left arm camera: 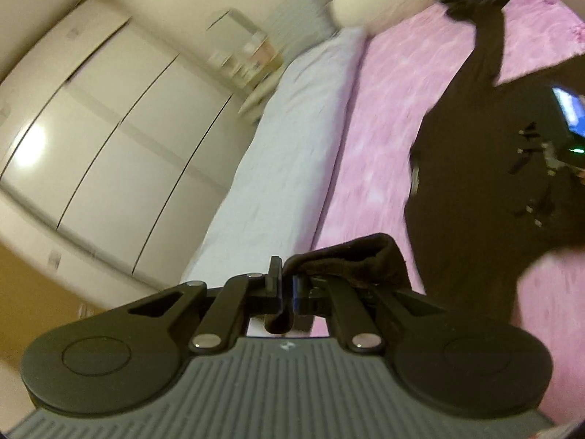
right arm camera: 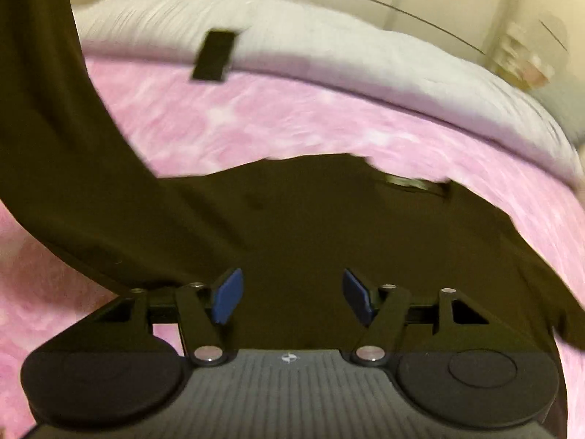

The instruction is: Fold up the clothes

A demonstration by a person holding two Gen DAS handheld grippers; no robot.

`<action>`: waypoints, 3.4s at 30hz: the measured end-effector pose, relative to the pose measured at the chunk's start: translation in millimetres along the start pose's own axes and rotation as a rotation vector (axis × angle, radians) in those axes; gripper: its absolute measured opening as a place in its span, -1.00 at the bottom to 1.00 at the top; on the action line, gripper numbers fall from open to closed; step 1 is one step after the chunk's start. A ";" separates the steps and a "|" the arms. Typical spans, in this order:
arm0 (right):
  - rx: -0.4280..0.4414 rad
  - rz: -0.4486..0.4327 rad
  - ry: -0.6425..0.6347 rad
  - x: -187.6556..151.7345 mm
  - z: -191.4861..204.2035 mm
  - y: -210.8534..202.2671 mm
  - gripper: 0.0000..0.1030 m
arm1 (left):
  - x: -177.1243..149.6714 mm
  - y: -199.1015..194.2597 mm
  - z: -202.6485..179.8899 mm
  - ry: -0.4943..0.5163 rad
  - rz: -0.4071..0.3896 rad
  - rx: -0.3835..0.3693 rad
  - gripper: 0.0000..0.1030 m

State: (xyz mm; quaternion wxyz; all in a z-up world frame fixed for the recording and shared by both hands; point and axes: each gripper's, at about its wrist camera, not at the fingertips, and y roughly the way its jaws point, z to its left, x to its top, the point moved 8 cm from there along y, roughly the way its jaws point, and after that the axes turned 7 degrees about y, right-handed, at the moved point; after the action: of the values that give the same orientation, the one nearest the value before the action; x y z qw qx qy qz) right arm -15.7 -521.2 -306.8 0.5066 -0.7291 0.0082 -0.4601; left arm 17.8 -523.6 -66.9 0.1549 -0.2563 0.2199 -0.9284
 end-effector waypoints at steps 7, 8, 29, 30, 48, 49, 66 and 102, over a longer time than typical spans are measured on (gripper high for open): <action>-0.121 0.042 0.168 -34.8 -138.9 -70.7 0.47 | 138.7 120.4 -111.1 0.029 -0.052 -0.138 -0.91; -0.149 0.055 0.185 -43.5 -161.4 -78.3 0.50 | 158.5 137.4 -126.9 0.033 -0.060 -0.158 -0.90; -0.020 0.088 0.416 -72.9 -298.7 -32.3 0.47 | 14.7 189.9 -239.0 -0.306 0.507 -0.354 0.42; -0.009 0.086 0.424 -66.3 -295.5 -21.6 0.47 | 2.8 189.6 -239.9 -0.339 0.526 -0.357 0.42; 0.065 0.194 0.276 -57.9 -250.0 18.4 0.47 | -4.6 149.7 -236.8 -0.564 0.516 -0.352 0.47; 0.049 0.188 0.294 -58.0 -254.6 9.8 0.47 | 2.1 146.2 -234.2 -0.548 0.500 -0.346 0.49; -0.329 0.010 0.604 -69.4 -482.1 -128.6 0.50 | 190.8 206.7 -259.0 -0.373 0.272 -0.367 0.69; 0.053 -0.173 0.479 65.9 -516.8 -33.2 -0.85 | 263.6 213.7 -248.0 -0.603 0.453 -0.198 0.83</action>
State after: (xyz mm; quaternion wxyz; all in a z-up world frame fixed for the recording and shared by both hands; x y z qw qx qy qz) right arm -343.8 -914.4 -205.7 0.4678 -0.5837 0.0534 -0.6615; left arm -296.1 -730.3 -255.1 0.3882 -0.4763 0.3043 -0.7279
